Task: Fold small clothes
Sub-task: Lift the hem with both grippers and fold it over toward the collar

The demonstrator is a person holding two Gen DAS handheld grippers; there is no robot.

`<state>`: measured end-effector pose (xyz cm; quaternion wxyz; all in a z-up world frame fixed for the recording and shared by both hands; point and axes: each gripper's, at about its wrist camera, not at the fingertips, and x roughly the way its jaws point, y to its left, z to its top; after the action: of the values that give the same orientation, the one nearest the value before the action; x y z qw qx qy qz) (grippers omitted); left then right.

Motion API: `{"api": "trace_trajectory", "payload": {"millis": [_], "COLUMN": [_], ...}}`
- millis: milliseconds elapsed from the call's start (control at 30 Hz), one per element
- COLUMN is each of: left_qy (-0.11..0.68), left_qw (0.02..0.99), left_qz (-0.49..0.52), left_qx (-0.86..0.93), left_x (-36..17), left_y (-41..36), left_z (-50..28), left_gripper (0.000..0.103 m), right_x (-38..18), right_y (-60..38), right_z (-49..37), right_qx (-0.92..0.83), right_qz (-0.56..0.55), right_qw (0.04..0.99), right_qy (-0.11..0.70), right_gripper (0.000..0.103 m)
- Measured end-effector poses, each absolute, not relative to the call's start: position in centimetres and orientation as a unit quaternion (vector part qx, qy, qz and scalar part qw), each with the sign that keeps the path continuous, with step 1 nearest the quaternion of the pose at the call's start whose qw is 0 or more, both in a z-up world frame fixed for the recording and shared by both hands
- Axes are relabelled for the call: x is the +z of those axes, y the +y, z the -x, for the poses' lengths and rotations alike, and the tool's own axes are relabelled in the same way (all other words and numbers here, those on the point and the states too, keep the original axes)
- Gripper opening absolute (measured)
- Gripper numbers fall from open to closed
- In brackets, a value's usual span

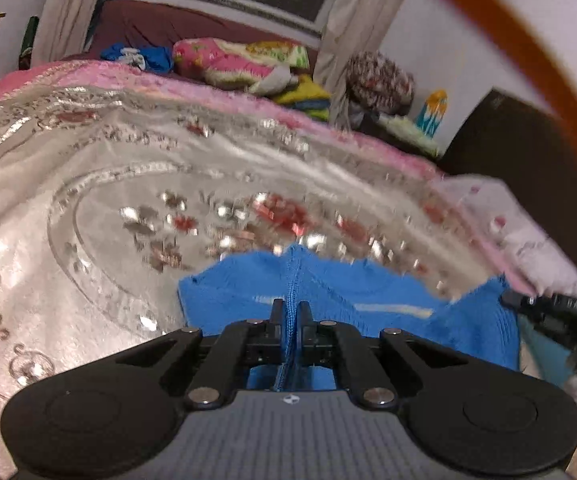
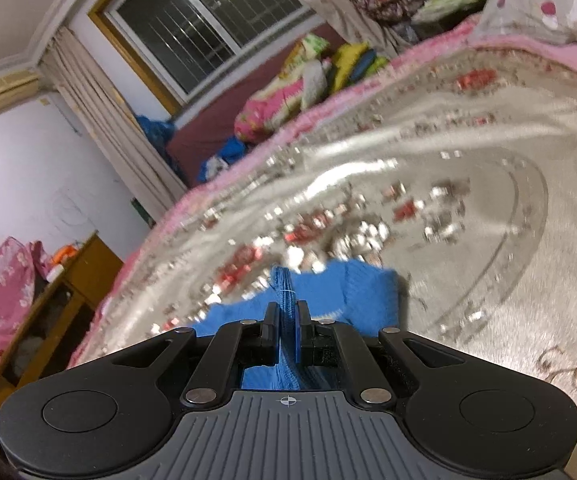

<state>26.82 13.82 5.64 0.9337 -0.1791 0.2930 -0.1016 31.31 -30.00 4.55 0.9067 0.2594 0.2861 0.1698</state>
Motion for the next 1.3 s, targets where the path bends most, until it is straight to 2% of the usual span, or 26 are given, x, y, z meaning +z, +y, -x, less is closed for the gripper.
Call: {"api": "trace_trajectory", "payload": {"millis": [233, 367, 567, 733, 1067, 1300], "left_qy": [0.238, 0.242, 0.303, 0.309, 0.259, 0.3], "left_qw": [0.944, 0.942, 0.929, 0.931, 0.943, 0.933], "left_qz": [0.211, 0.222, 0.212, 0.194, 0.203, 0.198], "left_qx": [-0.091, -0.073, -0.031, -0.031, -0.047, -0.005], "left_x": [8.3, 7.3, 1.9, 1.2, 4.1, 0.5], "left_y": [16.2, 17.0, 16.4, 16.1, 16.2, 16.7], "left_z": [-26.5, -28.4, -32.5, -32.5, -32.8, -34.9], "left_gripper": [0.011, 0.011, 0.011, 0.011, 0.011, 0.011], "right_x": [8.5, 9.8, 5.4, 1.9, 4.6, 3.5], "right_y": [-31.3, -31.8, -30.3, -29.4, -30.4, -30.3], "right_z": [-30.1, -30.5, -35.5, -38.5, -37.8, -39.2], "right_qx": [0.171, 0.17, 0.118, 0.082, 0.089, 0.063], "right_qz": [-0.274, -0.282, -0.265, -0.242, -0.264, -0.272], "right_qw": [0.918, 0.924, 0.922, 0.919, 0.926, 0.924], "right_qy": [0.23, 0.196, 0.259, 0.301, 0.255, 0.26], "right_gripper": [0.006, 0.006, 0.006, 0.006, 0.006, 0.006]}}
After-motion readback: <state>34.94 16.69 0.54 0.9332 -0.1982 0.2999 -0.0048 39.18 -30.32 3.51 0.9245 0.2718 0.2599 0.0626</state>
